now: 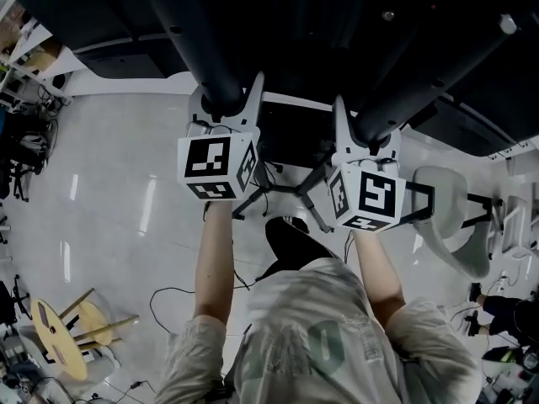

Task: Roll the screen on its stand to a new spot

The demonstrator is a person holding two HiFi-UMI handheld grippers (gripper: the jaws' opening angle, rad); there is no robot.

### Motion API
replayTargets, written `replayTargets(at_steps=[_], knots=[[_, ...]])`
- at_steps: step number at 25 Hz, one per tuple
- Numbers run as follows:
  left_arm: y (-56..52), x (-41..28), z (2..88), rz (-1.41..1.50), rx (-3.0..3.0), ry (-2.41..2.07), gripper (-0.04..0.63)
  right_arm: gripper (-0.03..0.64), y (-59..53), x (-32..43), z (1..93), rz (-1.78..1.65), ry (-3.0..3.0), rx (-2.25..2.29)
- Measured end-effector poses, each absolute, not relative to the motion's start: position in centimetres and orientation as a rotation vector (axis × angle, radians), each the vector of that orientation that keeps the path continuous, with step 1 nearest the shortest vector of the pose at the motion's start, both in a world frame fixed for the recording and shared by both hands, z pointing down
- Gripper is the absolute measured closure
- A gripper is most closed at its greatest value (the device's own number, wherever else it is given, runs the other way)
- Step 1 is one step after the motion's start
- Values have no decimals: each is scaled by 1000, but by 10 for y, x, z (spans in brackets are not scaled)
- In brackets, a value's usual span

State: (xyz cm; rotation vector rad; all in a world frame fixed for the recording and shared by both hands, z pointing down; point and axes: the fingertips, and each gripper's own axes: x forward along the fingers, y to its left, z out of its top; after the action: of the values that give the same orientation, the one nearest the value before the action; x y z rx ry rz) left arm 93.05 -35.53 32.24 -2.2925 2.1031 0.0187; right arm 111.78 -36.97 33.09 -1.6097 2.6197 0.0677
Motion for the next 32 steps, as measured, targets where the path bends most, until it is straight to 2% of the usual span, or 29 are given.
replayTargets(at_steps=[32], knots=[[-354,646,318,-22,-2322,2106,380,411,-362,833,319,109,2611,-1615]])
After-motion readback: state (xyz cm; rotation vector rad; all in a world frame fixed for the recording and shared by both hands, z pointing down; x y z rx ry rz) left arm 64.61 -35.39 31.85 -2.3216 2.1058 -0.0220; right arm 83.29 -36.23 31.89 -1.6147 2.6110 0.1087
